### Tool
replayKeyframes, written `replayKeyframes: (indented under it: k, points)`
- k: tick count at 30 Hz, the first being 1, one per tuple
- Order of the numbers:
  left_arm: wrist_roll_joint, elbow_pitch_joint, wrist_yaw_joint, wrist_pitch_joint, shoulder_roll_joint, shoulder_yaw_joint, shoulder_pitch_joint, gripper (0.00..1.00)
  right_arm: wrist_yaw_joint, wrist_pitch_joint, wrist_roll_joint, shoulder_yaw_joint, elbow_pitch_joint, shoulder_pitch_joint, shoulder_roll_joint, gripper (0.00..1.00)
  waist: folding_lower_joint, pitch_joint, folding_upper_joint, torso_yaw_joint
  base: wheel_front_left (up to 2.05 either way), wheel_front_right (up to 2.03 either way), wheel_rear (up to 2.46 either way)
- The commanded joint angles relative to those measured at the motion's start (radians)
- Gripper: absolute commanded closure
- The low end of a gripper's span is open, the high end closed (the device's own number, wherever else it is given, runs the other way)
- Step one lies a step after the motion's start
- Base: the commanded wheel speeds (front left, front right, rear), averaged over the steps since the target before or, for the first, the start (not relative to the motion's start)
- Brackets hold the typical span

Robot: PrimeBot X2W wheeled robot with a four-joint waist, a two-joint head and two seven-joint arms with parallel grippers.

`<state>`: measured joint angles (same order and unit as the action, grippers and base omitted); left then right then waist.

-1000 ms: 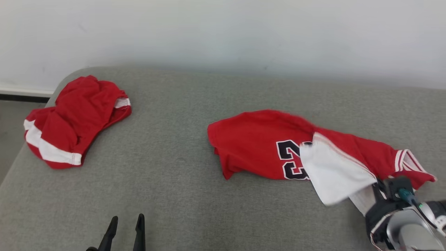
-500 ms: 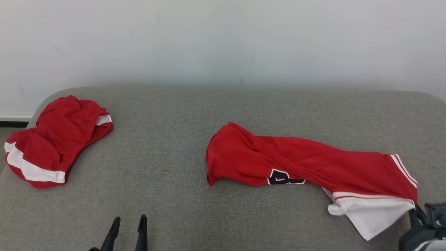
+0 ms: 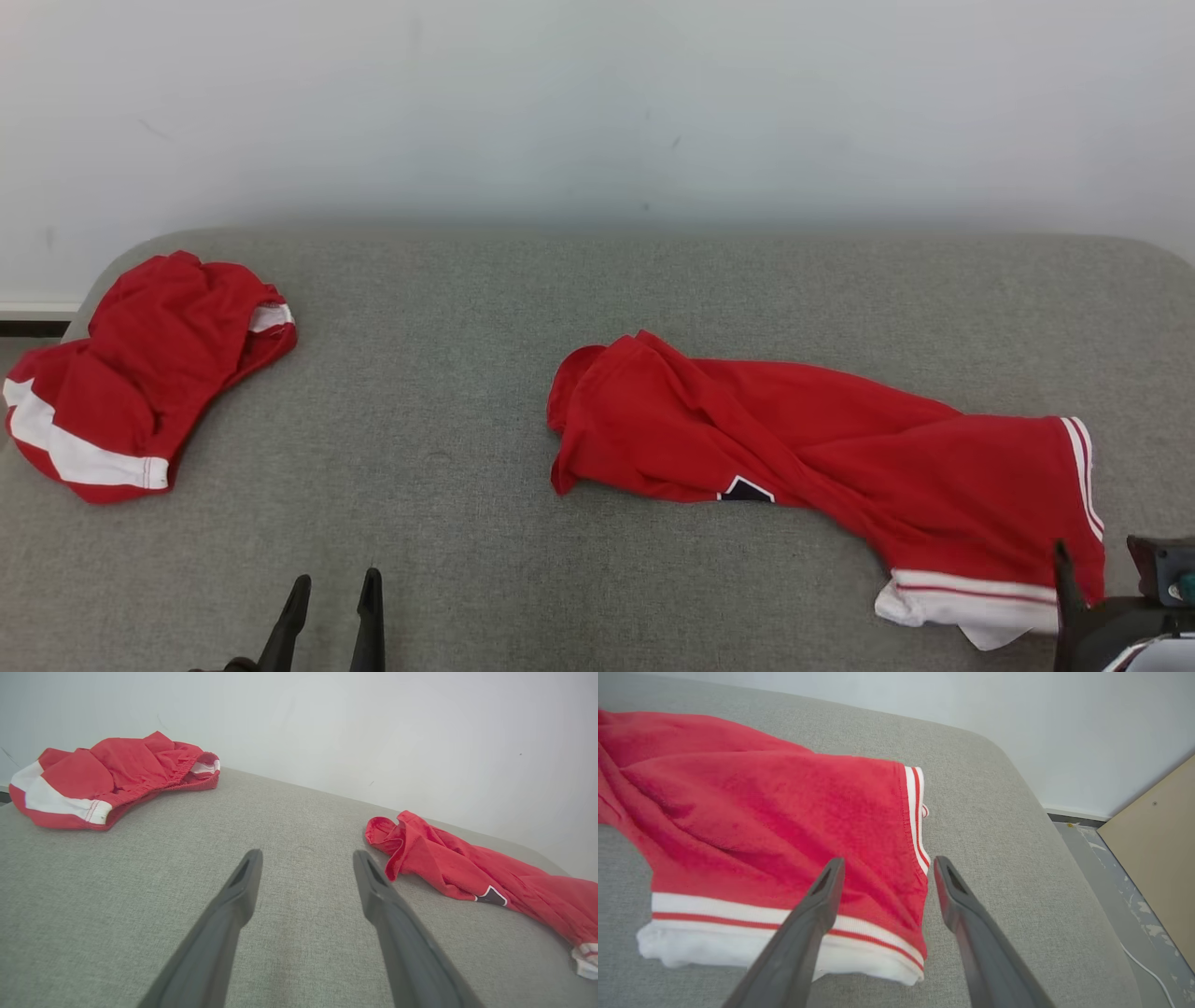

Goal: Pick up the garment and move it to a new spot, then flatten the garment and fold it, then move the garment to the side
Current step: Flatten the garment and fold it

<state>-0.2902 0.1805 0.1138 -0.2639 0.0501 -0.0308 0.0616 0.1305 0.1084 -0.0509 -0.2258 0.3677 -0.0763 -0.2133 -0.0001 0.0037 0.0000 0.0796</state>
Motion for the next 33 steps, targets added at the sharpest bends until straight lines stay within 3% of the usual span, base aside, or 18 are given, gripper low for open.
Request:
replayKeyframes:
  k: [1,9,15,21,33]
  points:
    - [0.007,0.003,0.000,-0.001,0.000,0.004,-0.004,0.00,0.001,0.006,0.005,-0.002,-0.007,-0.002,0.003,0.00,0.0001,-0.005,0.0000,-0.001,0.00,0.00,0.00]
    - [-0.001,-0.007,-0.003,-0.001,0.000,0.015,0.024,0.00,0.001,-0.035,0.029,0.018,-0.148,0.027,0.070,0.00,0.0001,-0.031,0.0000,-0.014,0.00,0.00,0.00]
    - [-0.008,-0.017,-0.015,-0.001,0.000,0.017,0.032,0.00,0.001,-0.200,0.052,0.073,-0.229,0.075,0.114,0.00,0.0001,-0.047,0.0000,-0.031,0.00,0.00,0.00]
    - [0.002,-0.029,-0.020,-0.001,0.000,0.020,0.045,0.00,0.001,-0.326,0.065,0.143,-0.226,0.138,0.136,0.00,0.0001,-0.061,0.0000,-0.039,0.00,0.00,0.00]
    - [0.012,0.019,-0.010,0.014,0.000,-0.016,0.020,0.00,0.001,-0.351,0.084,0.214,-0.172,0.134,0.149,0.00,0.0001,-0.062,0.0000,-0.078,0.00,0.00,0.00]
